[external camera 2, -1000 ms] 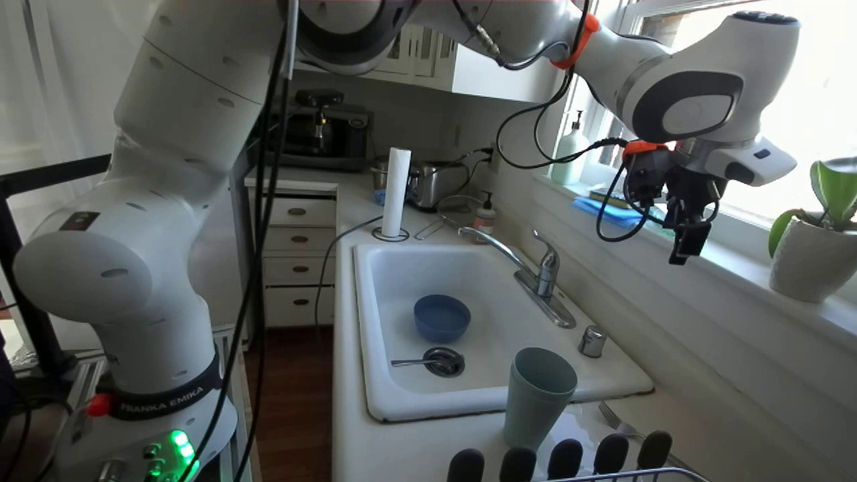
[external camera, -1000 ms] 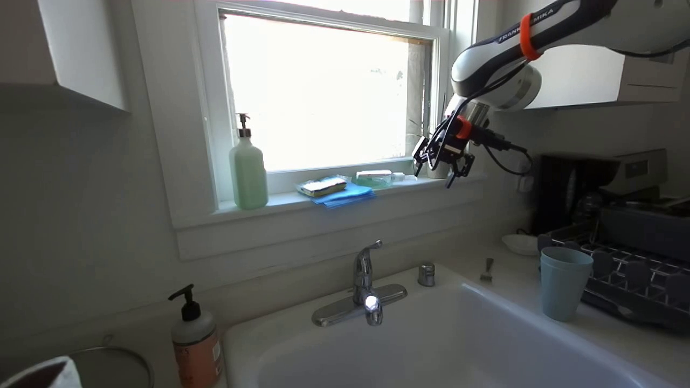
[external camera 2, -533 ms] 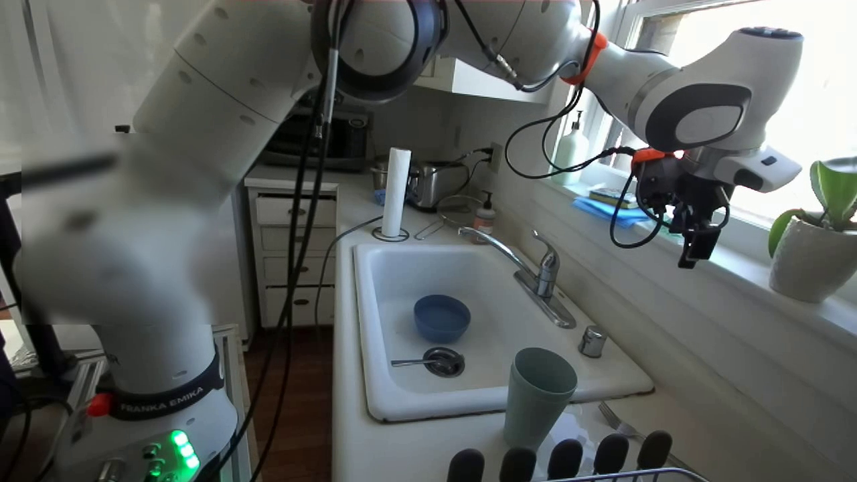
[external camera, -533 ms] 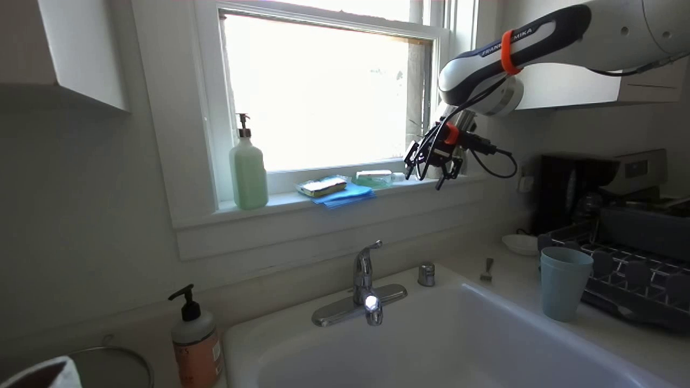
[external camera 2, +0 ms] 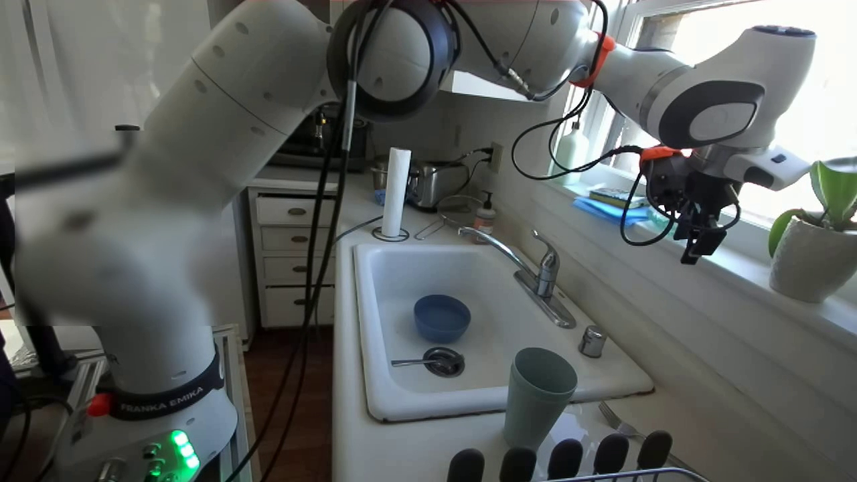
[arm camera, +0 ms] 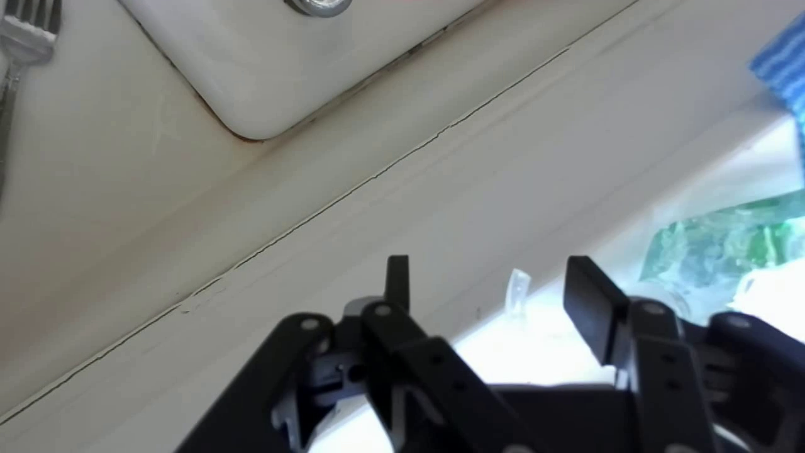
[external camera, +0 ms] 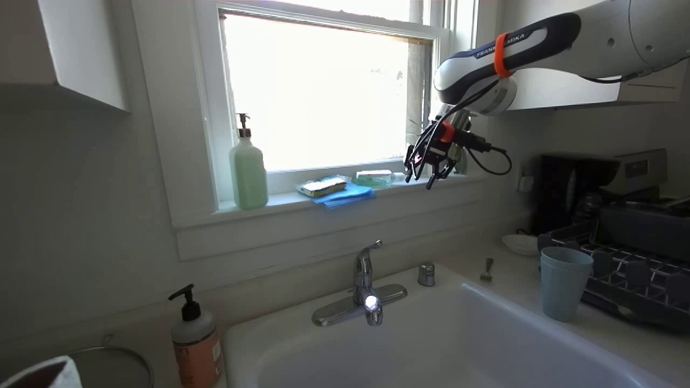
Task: Put the soap bottle upright
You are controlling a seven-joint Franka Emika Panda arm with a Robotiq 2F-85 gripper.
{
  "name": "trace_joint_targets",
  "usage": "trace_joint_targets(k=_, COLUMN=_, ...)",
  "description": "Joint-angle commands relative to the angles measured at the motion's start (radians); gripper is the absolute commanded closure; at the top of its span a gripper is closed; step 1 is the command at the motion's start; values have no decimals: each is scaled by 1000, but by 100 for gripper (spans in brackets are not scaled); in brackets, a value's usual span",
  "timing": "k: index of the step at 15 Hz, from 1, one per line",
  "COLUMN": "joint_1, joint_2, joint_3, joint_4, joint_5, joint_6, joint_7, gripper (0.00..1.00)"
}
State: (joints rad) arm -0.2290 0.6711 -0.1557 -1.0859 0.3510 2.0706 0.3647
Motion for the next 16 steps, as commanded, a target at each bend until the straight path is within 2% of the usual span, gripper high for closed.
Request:
trace_joint_targets(k=1, joint_1=-27, joint_2=48, joint_3=25, joint_4=95, joint_5=-20, joint_6=-51, joint_7=8, gripper=24)
trace_joint_targets(k=2, joint_1=-28, joint_2=53, joint_3=26, joint_4=104, joint_5=-20, joint_6=-55, joint_7=9, gripper=15)
trace_joint_targets(k=3, joint_1=-30, joint_2=58, joint_3=27, joint_4=113, joint_5=-20, joint_6=-62, joint_7=8, gripper=10)
trace_joint_targets(k=5, joint_1=-16, joint_2=61, joint_3=4, joint_4=117, joint_5=-3, joint_6=-73, joint_7=0, gripper=35)
trace_joint_targets(k=11, joint_1=-14, joint_2=67, joint_3=3, joint_4=131, joint_5=-3, joint_6=-81, joint_7=2, gripper=77)
trace_joint_targets(k=16, joint_1=-15, joint_2=67, joint_3=4, joint_4=135, joint_5=0, joint_6=-82, joint_7=2, gripper=99)
